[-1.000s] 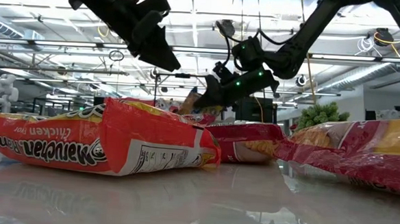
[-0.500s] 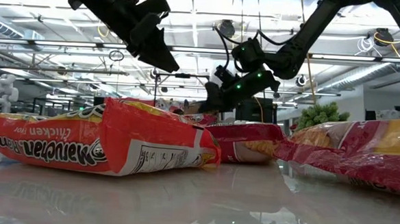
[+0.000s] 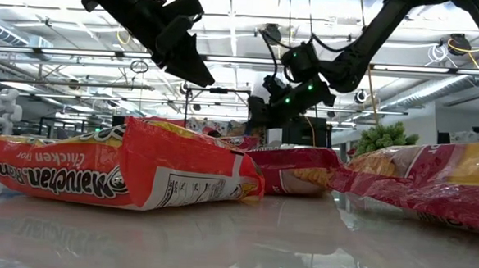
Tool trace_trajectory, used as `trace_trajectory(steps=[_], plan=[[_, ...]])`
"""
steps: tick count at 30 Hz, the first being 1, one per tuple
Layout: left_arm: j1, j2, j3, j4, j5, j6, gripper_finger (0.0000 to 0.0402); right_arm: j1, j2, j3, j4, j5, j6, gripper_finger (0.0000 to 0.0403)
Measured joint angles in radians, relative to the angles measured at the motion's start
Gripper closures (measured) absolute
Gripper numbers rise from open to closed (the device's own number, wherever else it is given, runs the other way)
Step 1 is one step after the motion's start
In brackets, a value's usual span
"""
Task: Sort Maruchan noodles
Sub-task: Put the right blue noodle pack into the gray bin
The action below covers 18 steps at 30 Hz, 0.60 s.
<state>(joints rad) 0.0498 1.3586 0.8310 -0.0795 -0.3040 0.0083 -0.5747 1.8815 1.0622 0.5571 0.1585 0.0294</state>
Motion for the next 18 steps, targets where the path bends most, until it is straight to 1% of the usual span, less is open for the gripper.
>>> trace_trajectory(steps=[9, 12, 15, 18], plan=[[0.000, 0.000, 0.000, -0.006, 0.000, -0.017, 0.0131, 0.001, -0.076, 0.000, -0.077, 0.001, -0.078, 0.0232], [0.000, 0.000, 0.000, -0.006, 0.000, -0.018, 0.0131, 0.001, -0.076, 0.000, -0.108, 0.006, -0.104, 0.0232], [0.000, 0.000, 0.000, 0.000, 0.000, -0.025, 0.0131, -0.001, -0.059, 0.000, -0.120, 0.052, -0.135, 0.0232], [0.000, 0.000, 0.000, 0.010, 0.000, -0.030, 0.0131, -0.014, -0.048, -0.009, -0.132, 0.024, -0.142, 0.0243]])
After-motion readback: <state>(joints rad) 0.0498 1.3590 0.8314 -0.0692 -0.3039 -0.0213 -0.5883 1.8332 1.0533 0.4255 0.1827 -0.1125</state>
